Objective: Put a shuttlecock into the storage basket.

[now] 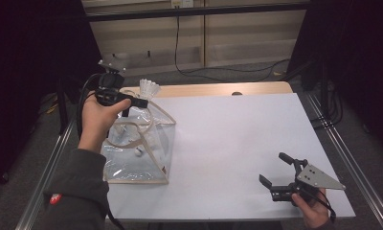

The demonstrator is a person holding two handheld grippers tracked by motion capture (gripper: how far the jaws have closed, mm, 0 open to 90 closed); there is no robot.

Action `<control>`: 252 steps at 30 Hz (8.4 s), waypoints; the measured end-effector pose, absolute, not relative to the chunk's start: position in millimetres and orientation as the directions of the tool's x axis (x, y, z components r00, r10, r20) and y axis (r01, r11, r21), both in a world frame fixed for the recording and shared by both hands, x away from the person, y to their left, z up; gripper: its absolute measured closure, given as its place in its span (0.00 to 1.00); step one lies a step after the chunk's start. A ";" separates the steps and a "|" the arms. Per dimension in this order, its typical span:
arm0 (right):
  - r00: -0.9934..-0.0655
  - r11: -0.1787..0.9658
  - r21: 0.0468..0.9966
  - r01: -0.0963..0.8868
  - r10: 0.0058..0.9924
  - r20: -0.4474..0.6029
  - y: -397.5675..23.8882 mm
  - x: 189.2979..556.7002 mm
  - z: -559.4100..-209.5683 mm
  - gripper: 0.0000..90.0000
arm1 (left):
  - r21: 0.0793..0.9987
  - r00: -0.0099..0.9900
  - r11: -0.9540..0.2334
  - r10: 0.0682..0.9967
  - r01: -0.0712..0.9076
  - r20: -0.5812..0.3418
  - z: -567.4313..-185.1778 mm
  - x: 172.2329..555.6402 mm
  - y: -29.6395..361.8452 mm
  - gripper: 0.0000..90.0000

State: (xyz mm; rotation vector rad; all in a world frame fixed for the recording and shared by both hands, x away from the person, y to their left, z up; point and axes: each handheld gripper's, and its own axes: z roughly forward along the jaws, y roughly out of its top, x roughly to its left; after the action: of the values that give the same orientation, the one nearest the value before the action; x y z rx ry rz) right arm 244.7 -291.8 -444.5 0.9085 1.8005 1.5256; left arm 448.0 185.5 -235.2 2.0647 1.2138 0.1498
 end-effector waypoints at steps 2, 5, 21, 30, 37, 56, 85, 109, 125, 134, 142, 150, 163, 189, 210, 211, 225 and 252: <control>-0.583 0.104 0.987 0.119 0.812 -0.016 -291.8 244.8 -444.7 0.01 | 0.640 0.544 -0.284 0.801 0.714 -0.251 -235.7 447.9 185.9 0.73; -0.583 0.105 0.987 0.118 0.812 -0.017 -291.9 244.9 -444.7 0.01 | 0.637 0.548 -0.290 0.799 0.714 -0.250 -235.8 448.2 186.9 0.73; -0.583 0.108 0.987 0.120 0.812 -0.018 -291.9 245.1 -444.9 0.01 | 0.636 0.526 -0.274 0.815 0.722 -0.245 -238.6 449.7 194.6 0.73; -0.583 0.107 0.987 0.122 0.812 -0.016 -291.9 245.1 -444.9 0.01 | 0.638 0.507 -0.255 0.826 0.727 -0.247 -240.3 450.0 201.2 0.73; -0.583 0.108 0.987 0.120 0.812 -0.017 -291.9 245.2 -444.9 0.01 | 0.642 0.487 -0.233 0.836 0.731 -0.251 -241.9 450.3 205.4 0.73; -0.583 0.105 0.988 0.117 0.812 -0.017 -292.0 245.2 -444.8 0.01 | 0.646 0.451 -0.203 0.858 0.736 -0.245 -245.6 451.0 215.2 0.73; -0.583 0.103 0.988 0.118 0.812 -0.015 -292.0 245.0 -444.6 0.01 | 0.638 0.408 -0.169 0.879 0.751 -0.248 -257.8 452.4 227.5 0.73; -0.584 0.105 0.987 0.118 0.811 -0.016 -291.9 245.1 -444.7 0.01 | 0.629 0.390 -0.166 0.890 0.759 -0.236 -268.0 450.2 236.6 0.73; -0.583 0.107 0.987 0.118 0.812 -0.018 -291.2 245.5 -445.2 0.01 | 0.621 0.382 -0.167 0.895 0.766 -0.230 -273.4 447.9 244.6 0.72; -0.583 0.110 0.986 0.123 0.813 -0.018 -291.0 245.6 -445.3 0.01 | 0.624 0.384 -0.173 0.897 0.762 -0.220 -272.5 445.9 247.3 0.68; -0.585 0.109 0.987 0.120 0.811 -0.019 -291.1 245.5 -445.0 0.01 | 0.626 0.409 -0.185 0.882 0.758 -0.234 -270.8 443.0 245.1 0.64; -0.584 0.110 0.987 0.118 0.811 -0.021 -291.0 245.5 -444.9 0.01 | 0.624 0.436 -0.203 0.865 0.755 -0.247 -266.6 440.7 243.6 0.59; -0.585 0.110 0.987 0.119 0.811 -0.020 -290.9 245.4 -444.7 0.01 | 0.627 0.490 -0.232 0.828 0.743 -0.274 -260.9 435.7 239.1 0.52; -0.585 0.109 0.987 0.118 0.810 -0.020 -290.0 246.4 -444.7 0.01 | 0.625 0.557 -0.274 0.768 0.731 -0.316 -259.5 427.0 232.1 0.24; -0.578 0.112 0.986 0.126 0.815 -0.019 -291.2 243.9 -444.8 0.01 | 0.662 0.628 -0.304 0.708 0.685 -0.325 -255.3 412.3 233.8 0.10; -0.579 0.113 0.986 0.124 0.815 -0.021 -291.2 244.0 -444.4 0.01 | 0.661 0.627 -0.304 0.708 0.686 -0.326 -255.3 411.4 233.4 0.10; -0.584 0.114 0.986 0.122 0.811 -0.021 -288.2 245.2 -444.4 0.01 | 0.667 0.654 -0.324 0.682 0.671 -0.327 -256.8 402.7 236.0 0.09; -0.586 0.115 0.986 0.120 0.810 -0.023 -288.9 245.0 -444.3 0.01 | 0.665 0.677 -0.332 0.642 0.669 -0.360 -274.8 390.3 239.1 0.09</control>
State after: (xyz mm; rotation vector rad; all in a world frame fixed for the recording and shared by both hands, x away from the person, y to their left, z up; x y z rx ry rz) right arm 245.0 -288.9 -444.3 0.9027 1.8115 1.5159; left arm 390.3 239.1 -274.8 2.0492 1.0086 -0.0400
